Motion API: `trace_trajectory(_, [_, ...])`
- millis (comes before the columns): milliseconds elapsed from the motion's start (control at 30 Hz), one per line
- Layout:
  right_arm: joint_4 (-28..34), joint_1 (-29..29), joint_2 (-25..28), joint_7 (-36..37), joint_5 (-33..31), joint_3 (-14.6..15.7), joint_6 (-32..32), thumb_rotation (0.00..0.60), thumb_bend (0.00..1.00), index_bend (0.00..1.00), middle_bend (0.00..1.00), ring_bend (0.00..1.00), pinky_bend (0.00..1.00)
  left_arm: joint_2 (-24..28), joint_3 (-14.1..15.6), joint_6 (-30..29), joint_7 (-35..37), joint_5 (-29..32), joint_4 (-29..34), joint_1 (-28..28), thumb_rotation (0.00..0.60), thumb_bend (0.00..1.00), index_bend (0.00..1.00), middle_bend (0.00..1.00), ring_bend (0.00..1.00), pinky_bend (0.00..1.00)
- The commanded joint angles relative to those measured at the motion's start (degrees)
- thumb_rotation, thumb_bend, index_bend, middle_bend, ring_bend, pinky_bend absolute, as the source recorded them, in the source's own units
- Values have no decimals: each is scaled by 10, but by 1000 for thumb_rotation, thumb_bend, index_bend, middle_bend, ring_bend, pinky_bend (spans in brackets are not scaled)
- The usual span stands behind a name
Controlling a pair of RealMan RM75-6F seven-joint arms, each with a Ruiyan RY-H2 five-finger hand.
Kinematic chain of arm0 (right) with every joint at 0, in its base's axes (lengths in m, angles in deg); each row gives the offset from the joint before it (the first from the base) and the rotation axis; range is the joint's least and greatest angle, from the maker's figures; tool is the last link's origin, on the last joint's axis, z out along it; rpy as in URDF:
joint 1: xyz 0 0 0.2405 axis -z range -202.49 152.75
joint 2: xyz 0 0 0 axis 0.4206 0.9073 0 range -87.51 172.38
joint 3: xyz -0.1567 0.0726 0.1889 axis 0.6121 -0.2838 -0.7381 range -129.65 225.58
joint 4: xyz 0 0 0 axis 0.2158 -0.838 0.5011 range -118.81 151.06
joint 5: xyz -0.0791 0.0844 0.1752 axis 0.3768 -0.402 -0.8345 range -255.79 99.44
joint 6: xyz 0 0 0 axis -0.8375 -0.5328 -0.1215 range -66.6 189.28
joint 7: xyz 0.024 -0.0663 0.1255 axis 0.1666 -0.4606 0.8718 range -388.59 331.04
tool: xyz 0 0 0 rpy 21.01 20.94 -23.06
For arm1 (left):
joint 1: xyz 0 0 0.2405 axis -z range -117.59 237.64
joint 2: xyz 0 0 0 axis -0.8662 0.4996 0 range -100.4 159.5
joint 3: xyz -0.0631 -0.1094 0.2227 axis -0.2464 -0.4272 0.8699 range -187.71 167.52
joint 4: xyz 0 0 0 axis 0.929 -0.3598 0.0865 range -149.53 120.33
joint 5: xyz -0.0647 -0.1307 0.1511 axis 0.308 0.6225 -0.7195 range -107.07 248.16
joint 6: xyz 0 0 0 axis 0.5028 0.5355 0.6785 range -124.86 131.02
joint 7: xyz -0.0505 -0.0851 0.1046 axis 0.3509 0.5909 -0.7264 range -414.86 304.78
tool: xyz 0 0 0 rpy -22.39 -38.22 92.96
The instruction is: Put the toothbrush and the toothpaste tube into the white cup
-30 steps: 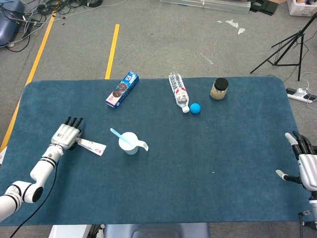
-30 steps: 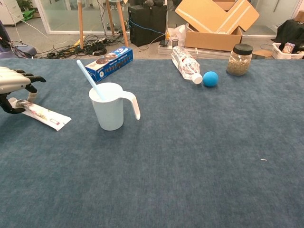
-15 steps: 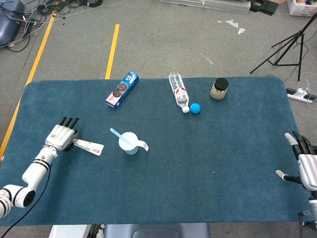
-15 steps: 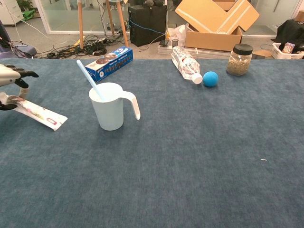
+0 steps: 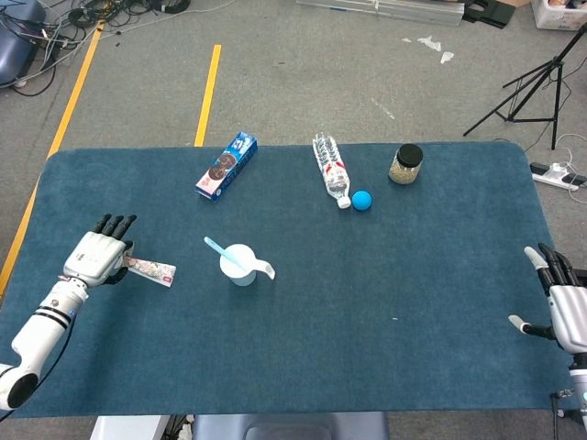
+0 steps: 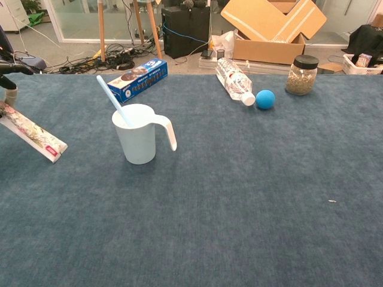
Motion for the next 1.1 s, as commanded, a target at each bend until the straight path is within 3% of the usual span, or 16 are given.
trace_trajectory(33, [0, 0, 0, -1, 0, 0, 0, 600, 0, 34, 45, 56, 501, 24, -3, -12, -6, 4, 35, -6, 600, 377, 593, 0, 0, 0])
trace_trajectory(667, [3, 3, 3, 5, 6, 1, -8, 600, 0, 34, 45, 56, 501, 80, -14, -42, -33, 16, 134, -11, 600, 377, 679, 0, 0, 0])
trace_trajectory(1100, [6, 7, 3, 3, 10, 2, -15, 600, 0, 34, 45, 56, 501, 141, -61, -66, -10, 32, 227, 1, 600, 376, 692, 0, 0, 0])
